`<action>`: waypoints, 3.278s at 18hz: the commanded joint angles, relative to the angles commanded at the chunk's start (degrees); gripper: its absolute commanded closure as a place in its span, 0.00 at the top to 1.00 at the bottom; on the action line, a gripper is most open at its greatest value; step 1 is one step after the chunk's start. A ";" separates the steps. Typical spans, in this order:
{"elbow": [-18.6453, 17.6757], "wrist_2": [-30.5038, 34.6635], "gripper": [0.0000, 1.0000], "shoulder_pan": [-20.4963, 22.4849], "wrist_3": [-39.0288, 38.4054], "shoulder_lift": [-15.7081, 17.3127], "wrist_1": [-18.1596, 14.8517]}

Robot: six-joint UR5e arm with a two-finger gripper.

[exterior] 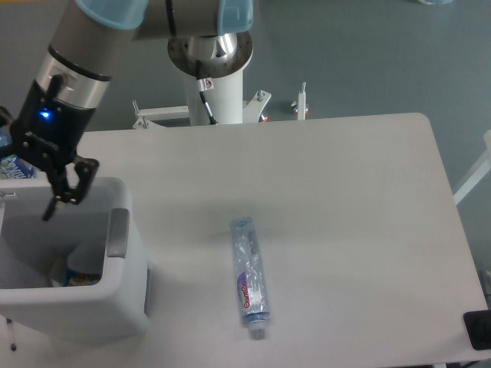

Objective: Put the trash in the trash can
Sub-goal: 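Move the gripper over the water bottle and lower it, then align the gripper over the bottle's label and close on it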

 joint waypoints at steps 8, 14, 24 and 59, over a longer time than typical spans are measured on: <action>0.09 2.10 1.00 9.85 -5.73 -1.75 -0.17; 0.70 11.49 1.00 11.97 -4.58 -7.55 -0.61; 0.97 18.46 1.00 12.58 3.42 -18.63 -0.79; -2.11 35.94 1.00 8.10 6.32 -24.96 -2.37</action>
